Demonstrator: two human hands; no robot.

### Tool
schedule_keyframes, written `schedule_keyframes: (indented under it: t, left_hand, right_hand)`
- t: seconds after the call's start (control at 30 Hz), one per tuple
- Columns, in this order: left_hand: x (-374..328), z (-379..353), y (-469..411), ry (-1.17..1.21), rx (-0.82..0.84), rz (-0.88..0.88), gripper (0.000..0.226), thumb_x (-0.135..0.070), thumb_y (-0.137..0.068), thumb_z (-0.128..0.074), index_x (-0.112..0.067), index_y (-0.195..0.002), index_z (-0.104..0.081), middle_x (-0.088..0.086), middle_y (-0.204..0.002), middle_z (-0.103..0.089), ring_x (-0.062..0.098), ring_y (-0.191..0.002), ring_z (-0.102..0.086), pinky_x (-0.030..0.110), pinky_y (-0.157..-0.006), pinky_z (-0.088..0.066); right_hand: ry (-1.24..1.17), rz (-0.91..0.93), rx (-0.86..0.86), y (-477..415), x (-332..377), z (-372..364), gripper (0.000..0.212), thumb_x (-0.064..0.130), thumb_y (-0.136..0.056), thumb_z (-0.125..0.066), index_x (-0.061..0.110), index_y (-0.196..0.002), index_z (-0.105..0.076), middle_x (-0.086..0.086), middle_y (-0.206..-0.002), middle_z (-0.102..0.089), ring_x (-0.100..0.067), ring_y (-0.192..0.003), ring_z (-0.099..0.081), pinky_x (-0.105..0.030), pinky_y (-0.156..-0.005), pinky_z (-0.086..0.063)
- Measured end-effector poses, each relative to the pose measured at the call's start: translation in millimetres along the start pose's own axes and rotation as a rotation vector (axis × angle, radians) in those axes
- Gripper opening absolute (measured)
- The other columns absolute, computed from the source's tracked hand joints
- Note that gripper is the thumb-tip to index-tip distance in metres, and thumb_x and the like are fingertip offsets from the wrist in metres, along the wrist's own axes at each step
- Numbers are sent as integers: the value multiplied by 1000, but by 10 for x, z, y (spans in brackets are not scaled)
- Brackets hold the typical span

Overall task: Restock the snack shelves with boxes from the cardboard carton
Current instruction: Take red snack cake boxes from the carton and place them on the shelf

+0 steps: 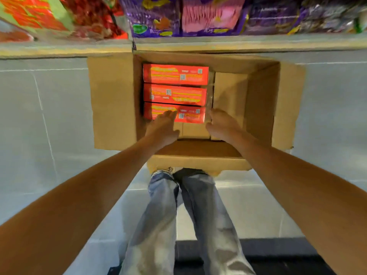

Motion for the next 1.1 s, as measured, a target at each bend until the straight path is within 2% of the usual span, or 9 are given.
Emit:
schedule_keyframes:
  t: [0.13,0.3,0.43,0.6,0.77,0.93,1.1]
  left_hand:
    - [76,-206,-587,-104,-100,-38,73,-24,-88,-60,-17,-148,-19,6,-154,-23,26,-143,-22,45,-115,-22]
    - [270,-443,-1083,-293,-158,-90,75,-28,-85,-64,-13,-145,-21,9,-145,-27,29,-136,-25,43,-116,-22]
    - [367,-630,-1288,-391,-186,-91,73,-28,-83,-66,-14,-140,-22,9,-139,-26,29,-132,-27,40,-115,-22]
    - [418,-770,-1392,-475,-246,-92,71,-20,-83,-64,-16,-138,-20,7,-139,-26,27,-130,-29,41,-116,-21]
    - [386,-769,-1349,-450,-298,-113,52,-13,-90,-56,-11,-135,-29,10,-138,-33,29,-128,-35,41,-112,-28]
    - [406,-672,-1150,-370,-215,-122,68,-13,-82,-69,-14,-138,-31,8,-138,-37,27,-127,-36,40,-108,-34]
    - [267,-338,-807,-219,-114,-142,74,-24,-85,-66,-14,-146,-24,6,-146,-34,27,-131,-30,40,-107,-35]
  right_hand:
    - [48,64,-27,-588,-244,-313,44,14,-84,-55,23,-127,-48,-3,-114,-57,-20,-105,-56,-34,-78,-51]
    - [124,84,-28,-1060,-430,-589,62,22,-86,-62,16,-139,-31,-9,-131,-44,-24,-120,-47,-39,-90,-50]
    - [169,99,-88,-1261,-513,-792,61,24,-87,-63,12,-138,-31,-11,-137,-30,-25,-123,-42,-37,-93,-49]
    - [196,164,-169,-1251,-560,-919,60,26,-88,-63,10,-137,-32,-13,-140,-28,-25,-129,-36,-36,-94,-50]
    - [187,177,-192,-1186,-551,-941,61,26,-89,-62,12,-139,-31,-12,-141,-27,-23,-131,-33,-36,-94,-49]
    - [168,151,-99,-1098,-477,-826,68,42,-89,-59,16,-143,-27,-11,-144,-27,-25,-136,-30,-43,-102,-46]
    - [105,145,1,-878,-352,-457,83,49,-79,-68,20,-144,-24,-4,-146,-31,-22,-135,-27,-44,-104,-39]
Point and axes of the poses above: each hand's wrist, its own y-axis away from the middle knuckle, its own z-axis out of the back of the hand, x = y × z, the point moved 3 cm from there along -y, towards the middle knuckle
